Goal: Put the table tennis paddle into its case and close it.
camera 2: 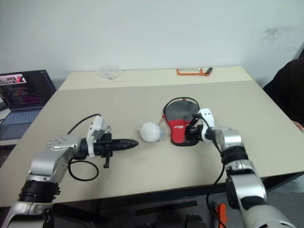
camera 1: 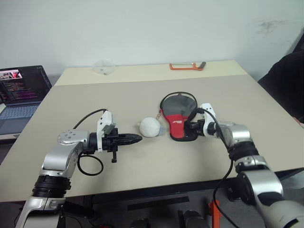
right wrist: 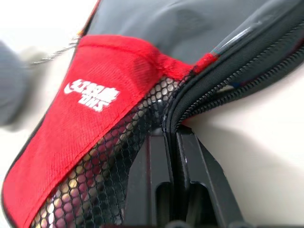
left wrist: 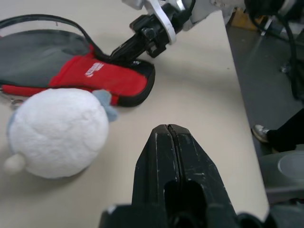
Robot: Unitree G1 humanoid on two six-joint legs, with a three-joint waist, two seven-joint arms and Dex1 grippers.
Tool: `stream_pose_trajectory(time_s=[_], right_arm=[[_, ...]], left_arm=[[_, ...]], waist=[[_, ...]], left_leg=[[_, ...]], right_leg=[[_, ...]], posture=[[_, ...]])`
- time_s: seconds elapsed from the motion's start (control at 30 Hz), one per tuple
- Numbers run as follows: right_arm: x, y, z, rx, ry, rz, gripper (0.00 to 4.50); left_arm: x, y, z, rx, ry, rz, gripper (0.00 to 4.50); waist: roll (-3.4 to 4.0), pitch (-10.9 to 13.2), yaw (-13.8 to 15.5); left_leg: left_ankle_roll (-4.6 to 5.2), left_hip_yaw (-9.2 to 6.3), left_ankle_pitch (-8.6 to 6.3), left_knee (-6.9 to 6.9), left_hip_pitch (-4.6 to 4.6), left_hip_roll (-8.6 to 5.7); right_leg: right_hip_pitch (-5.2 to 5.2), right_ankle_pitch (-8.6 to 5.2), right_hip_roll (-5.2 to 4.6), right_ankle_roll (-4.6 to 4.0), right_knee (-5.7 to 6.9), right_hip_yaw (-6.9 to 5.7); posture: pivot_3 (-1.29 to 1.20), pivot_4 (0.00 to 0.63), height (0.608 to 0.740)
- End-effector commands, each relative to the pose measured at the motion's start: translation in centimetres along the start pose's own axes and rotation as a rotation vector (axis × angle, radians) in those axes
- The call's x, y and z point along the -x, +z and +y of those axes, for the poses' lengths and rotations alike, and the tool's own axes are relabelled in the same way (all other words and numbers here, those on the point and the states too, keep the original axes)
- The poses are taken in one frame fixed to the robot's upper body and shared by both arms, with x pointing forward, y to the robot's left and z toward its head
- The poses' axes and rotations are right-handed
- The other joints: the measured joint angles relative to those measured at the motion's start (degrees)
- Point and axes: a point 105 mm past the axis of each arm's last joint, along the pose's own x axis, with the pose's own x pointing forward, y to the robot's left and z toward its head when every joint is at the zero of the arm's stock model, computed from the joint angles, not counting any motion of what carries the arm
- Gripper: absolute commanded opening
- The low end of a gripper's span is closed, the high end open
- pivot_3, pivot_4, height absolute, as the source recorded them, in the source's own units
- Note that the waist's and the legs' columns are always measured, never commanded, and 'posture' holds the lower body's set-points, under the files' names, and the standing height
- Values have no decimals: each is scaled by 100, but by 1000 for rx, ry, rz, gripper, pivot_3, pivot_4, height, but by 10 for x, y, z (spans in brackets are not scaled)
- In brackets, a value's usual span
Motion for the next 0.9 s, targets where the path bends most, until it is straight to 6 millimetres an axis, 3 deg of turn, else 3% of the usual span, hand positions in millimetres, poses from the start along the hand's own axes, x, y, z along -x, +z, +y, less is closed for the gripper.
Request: stream_pose_trajectory(time_s=[0.03,0.2,0.47,0.6,0.9], right_arm=[[-10,-21,55,-56,148,50,63],[-2,-34,74,-75,155,57,63],[33,-77,119,-98,258,137,63],[46,-89,120,-110,245,167,63],[73,-100,95,-100,157,200,63]], left_arm=[[-1,14,-14,-38,-59,-29,0],[-3,14,-21,-24,-92,-28,0],[0,11,-49,34,-234,2,0],[1,10,-58,59,-289,15,0],[-8,8,-62,61,-331,18,0]], waist=[[2,-2,1],[1,-3,2],[0,-5,39],[0,-6,62],[-1,-7,224]], left_leg=[[-10,3,-6,2,0,15],[-23,29,-14,-6,-5,56],[-31,41,-24,-9,-8,56],[-31,39,-24,-10,-7,57],[-30,42,-24,-9,-7,52]], right_leg=[[-2,2,4,-4,-1,0],[-34,0,24,-34,10,-8],[-33,-4,25,-39,-10,-7],[-30,-4,26,-40,-14,-11],[-23,-6,34,-38,-23,-17]], posture=[[0,150,740],[0,150,740],[0,150,740],[0,150,740],[0,150,740]])
